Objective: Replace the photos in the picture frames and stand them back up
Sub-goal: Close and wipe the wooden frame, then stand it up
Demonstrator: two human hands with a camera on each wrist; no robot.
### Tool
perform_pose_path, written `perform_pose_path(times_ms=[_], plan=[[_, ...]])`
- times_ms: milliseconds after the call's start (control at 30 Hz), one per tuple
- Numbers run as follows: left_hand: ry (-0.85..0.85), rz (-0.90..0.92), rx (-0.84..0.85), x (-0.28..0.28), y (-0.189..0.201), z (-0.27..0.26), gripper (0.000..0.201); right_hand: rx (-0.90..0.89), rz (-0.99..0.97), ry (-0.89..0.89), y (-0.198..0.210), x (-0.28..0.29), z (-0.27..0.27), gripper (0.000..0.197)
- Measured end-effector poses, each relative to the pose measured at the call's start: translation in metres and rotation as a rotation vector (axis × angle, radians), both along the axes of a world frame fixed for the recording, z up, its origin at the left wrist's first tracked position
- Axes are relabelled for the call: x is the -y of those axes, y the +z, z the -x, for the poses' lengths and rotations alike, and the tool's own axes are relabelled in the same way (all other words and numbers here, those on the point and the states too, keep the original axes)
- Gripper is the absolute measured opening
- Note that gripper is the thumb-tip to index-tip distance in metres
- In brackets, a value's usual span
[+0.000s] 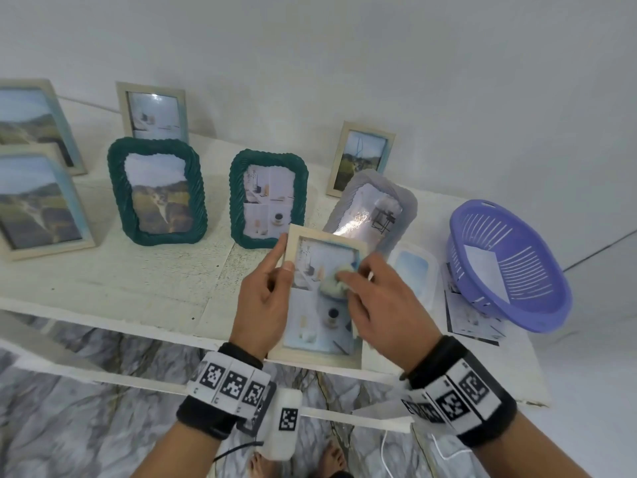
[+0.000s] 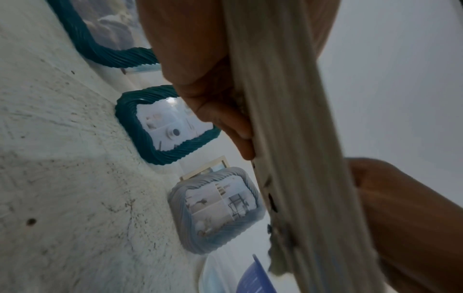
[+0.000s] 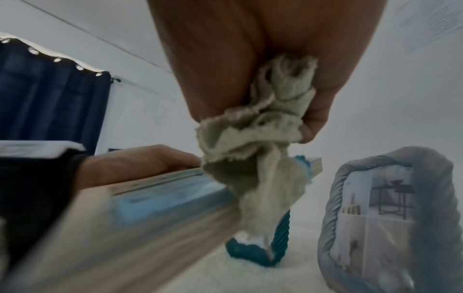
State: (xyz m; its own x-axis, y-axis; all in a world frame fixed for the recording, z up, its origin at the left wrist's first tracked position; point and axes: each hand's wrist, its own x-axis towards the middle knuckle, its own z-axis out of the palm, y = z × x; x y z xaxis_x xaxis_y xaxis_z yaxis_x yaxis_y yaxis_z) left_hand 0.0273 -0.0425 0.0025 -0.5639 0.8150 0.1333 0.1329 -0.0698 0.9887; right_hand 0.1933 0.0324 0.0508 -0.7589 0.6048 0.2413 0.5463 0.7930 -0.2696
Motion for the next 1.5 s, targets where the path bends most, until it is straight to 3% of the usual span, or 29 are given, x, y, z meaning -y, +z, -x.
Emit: perform_pose_path(times_ms=[67, 167, 400, 533, 667, 800, 967, 1100, 1200, 1300, 1500], plan=[[-0.018, -0.006, -0.018, 0.002, 0.001, -0.007, 0.042, -0.089, -0.031, -0.063, 0.003, -0.007, 0.009, 0.020], [-0.008, 0.000, -0.018, 0.003, -0.002, -0.009, 0.042, -0.118, -0.006, -0.001, 0.004, -0.002, 0.018, 0.020], [-0.012, 0.010, -0.054, 0.004, -0.007, 0.000, 0.042, -0.002, 0.225, 0.295, -0.007, 0.021, 0.004, 0.037], [-0.014, 0.015, -0.042, 0.003, -0.007, -0.002, 0.043, 0.069, 0.317, 0.321, -0.007, 0.025, -0.015, 0.035], [-0.019, 0.042, 0.005, 0.001, -0.016, 0.001, 0.043, -0.125, 0.359, 0.114, 0.008, 0.011, -0.037, 0.029], [0.000, 0.069, 0.055, 0.001, -0.020, 0.007, 0.041, -0.359, 0.276, -0.313, 0.006, -0.015, -0.056, 0.015], [0.026, 0.043, 0.073, 0.003, -0.008, 0.007, 0.038, -0.047, 0.133, -0.703, -0.030, -0.067, -0.064, 0.007], [0.028, 0.032, 0.068, 0.005, 0.003, 0.004, 0.038, 0.189, 0.103, -0.751, -0.041, -0.093, -0.048, 0.033], [0.035, 0.028, 0.054, 0.008, 0.011, 0.004, 0.038, 0.314, 0.194, -0.719, -0.051, -0.105, -0.038, 0.047], [0.049, 0.034, 0.049, 0.009, 0.011, 0.007, 0.039, 0.336, 0.322, -0.706, -0.066, -0.112, -0.033, 0.049], [0.055, 0.039, 0.091, 0.007, 0.006, 0.014, 0.039, 0.209, 0.316, -0.704, -0.075, -0.104, -0.041, 0.042]])
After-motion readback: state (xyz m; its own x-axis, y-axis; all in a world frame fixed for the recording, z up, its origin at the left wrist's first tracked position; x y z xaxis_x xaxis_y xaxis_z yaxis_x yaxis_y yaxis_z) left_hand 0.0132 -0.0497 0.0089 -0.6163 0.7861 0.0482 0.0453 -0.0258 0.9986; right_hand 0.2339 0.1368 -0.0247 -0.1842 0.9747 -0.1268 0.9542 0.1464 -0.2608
